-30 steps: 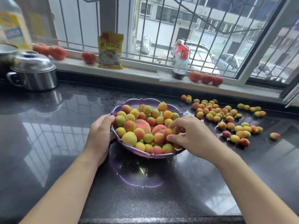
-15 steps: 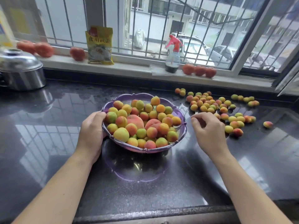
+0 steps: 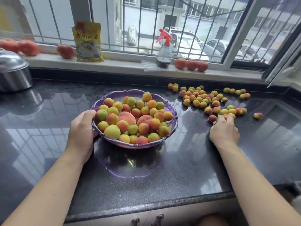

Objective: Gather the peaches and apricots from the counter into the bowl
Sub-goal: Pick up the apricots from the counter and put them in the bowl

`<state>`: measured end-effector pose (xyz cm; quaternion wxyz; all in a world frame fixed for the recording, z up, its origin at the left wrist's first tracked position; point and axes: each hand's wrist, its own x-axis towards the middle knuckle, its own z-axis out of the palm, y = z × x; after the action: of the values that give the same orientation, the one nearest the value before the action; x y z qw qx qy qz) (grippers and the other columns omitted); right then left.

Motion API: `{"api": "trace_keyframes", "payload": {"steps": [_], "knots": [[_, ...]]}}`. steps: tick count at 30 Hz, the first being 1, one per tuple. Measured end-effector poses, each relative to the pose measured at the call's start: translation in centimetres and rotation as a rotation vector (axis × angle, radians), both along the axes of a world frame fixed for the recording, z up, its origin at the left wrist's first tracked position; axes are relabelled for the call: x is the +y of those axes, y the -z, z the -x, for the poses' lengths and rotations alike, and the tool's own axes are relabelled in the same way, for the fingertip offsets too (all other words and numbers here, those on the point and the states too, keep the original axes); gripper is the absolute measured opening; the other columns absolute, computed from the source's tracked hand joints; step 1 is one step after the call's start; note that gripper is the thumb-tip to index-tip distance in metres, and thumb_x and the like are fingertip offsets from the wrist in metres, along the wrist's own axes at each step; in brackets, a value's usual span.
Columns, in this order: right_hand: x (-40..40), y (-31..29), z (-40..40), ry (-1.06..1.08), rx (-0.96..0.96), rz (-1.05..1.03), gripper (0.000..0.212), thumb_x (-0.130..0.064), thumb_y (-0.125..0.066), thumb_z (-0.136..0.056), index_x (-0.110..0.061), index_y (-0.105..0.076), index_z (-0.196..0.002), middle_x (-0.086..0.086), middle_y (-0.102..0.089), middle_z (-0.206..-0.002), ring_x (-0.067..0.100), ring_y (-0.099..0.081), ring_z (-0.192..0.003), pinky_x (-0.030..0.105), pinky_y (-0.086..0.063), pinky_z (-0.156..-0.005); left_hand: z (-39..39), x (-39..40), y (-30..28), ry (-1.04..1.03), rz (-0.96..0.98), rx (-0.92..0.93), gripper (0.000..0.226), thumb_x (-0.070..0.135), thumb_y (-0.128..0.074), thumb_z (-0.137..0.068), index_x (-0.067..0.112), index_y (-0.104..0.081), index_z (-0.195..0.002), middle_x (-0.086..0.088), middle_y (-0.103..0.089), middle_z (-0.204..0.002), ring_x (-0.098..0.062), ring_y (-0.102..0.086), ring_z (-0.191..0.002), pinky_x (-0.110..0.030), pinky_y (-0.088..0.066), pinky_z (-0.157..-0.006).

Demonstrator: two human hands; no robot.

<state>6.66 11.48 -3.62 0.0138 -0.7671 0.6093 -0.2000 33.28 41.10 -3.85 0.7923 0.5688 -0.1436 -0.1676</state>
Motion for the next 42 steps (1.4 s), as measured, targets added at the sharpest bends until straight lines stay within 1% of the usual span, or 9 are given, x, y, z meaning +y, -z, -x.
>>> {"api": "trace_keyframes", "payload": {"steps": [7,12,18,26,29,31,35,38,42], "knots": [[-0.4,0.6,0.4,0.026,-0.096,0.052,0.021,-0.017,-0.057,-0.099,-0.003,-0.057,-0.114,0.021,-0.039,-0.129,0.05,-0.058,-0.096,0.047,-0.047,-0.083,0.0,0.0,-0.1,0.006,-0.012,0.008,0.024,0.016,-0.053,-0.104,0.014,-0.072,-0.089,-0.001,-0.075,-0.078,-0.014,-0.071,-0.075,-0.027,-0.058,-0.064],[0.9,0.7,0.6,-0.117,-0.301,0.149,0.032,-0.02,-0.067,-0.095,-0.002,-0.061,-0.121,0.022,-0.053,-0.125,0.046,-0.055,-0.109,0.048,-0.047,-0.09,0.1,0.1,0.0,0.001,-0.022,0.008,0.026,0.017,-0.053,-0.104,0.016,-0.073,-0.087,0.001,-0.075,-0.077,-0.014,-0.071,-0.075,-0.028,-0.058,-0.063],[3.1,0.9,-1.0,-0.48,-0.383,0.257,0.033,-0.002,-0.067,-0.093,-0.006,-0.066,-0.125,0.013,-0.062,-0.118,0.027,-0.058,-0.108,0.024,-0.041,-0.092,0.1,0.1,0.0,0.005,-0.044,0.003,0.024,0.019,-0.053,-0.104,0.014,-0.073,-0.093,-0.002,-0.076,-0.081,-0.015,-0.072,-0.077,-0.03,-0.057,-0.066],[4.1,0.7,-1.5,-0.584,-0.377,0.233,0.038,0.004,-0.071,-0.088,-0.007,-0.069,-0.125,0.011,-0.068,-0.122,0.027,-0.061,-0.111,0.027,-0.044,-0.095,0.4,0.1,-0.3,-0.011,-0.021,0.002,0.025,0.015,-0.051,-0.105,0.013,-0.071,-0.089,0.004,-0.073,-0.071,-0.009,-0.069,-0.067,-0.023,-0.057,-0.057],[4.4,0.2,-1.8,-0.592,-0.381,0.25,0.037,0.001,-0.074,-0.087,-0.005,-0.07,-0.123,0.012,-0.069,-0.118,0.028,-0.064,-0.105,0.032,-0.052,-0.093,0.3,0.2,-0.3,-0.014,-0.039,-0.011,0.025,0.016,-0.051,-0.105,0.013,-0.071,-0.09,0.003,-0.074,-0.073,-0.009,-0.07,-0.07,-0.024,-0.058,-0.059],[4.5,-0.7,-2.3,-0.597,-0.429,0.231,0.036,-0.003,-0.075,-0.088,-0.006,-0.069,-0.123,0.011,-0.07,-0.115,0.026,-0.067,-0.1,0.04,-0.059,-0.089,0.3,0.3,-0.3,-0.013,-0.073,-0.037,0.026,0.019,-0.051,-0.106,0.014,-0.072,-0.091,0.004,-0.075,-0.074,-0.008,-0.071,-0.07,-0.026,-0.058,-0.06],[6.6,-5.2,-4.8,-0.673,-0.606,-0.052,0.032,-0.02,-0.075,-0.091,-0.013,-0.065,-0.12,-0.003,-0.069,-0.107,0.008,-0.067,-0.095,0.026,-0.058,-0.084,0.1,0.5,-0.2,0.01,-0.117,-0.044,0.028,0.025,-0.05,-0.107,0.015,-0.074,-0.097,0.0,-0.078,-0.085,-0.011,-0.074,-0.078,-0.032,-0.059,-0.068],[8.8,-8.5,-7.6,-0.824,-0.488,-0.177,0.027,-0.03,-0.074,-0.092,-0.021,-0.065,-0.115,-0.011,-0.067,-0.103,0.004,-0.064,-0.094,0.017,-0.054,-0.078,0.1,0.5,-0.3,0.02,-0.131,-0.046,0.029,0.026,-0.049,-0.108,0.014,-0.074,-0.102,0.001,-0.079,-0.087,-0.011,-0.076,-0.079,-0.03,-0.059,-0.066],[10.9,-10.0,-11.9,-0.964,-0.189,-0.255,0.028,-0.03,-0.074,-0.092,-0.027,-0.065,-0.118,-0.008,-0.068,-0.108,0.009,-0.065,-0.095,0.024,-0.059,-0.076,0.0,0.5,-0.2,0.021,-0.128,-0.042,0.029,0.024,-0.049,-0.108,0.012,-0.075,-0.104,-0.001,-0.079,-0.089,-0.013,-0.076,-0.081,-0.032,-0.059,-0.067]]}}
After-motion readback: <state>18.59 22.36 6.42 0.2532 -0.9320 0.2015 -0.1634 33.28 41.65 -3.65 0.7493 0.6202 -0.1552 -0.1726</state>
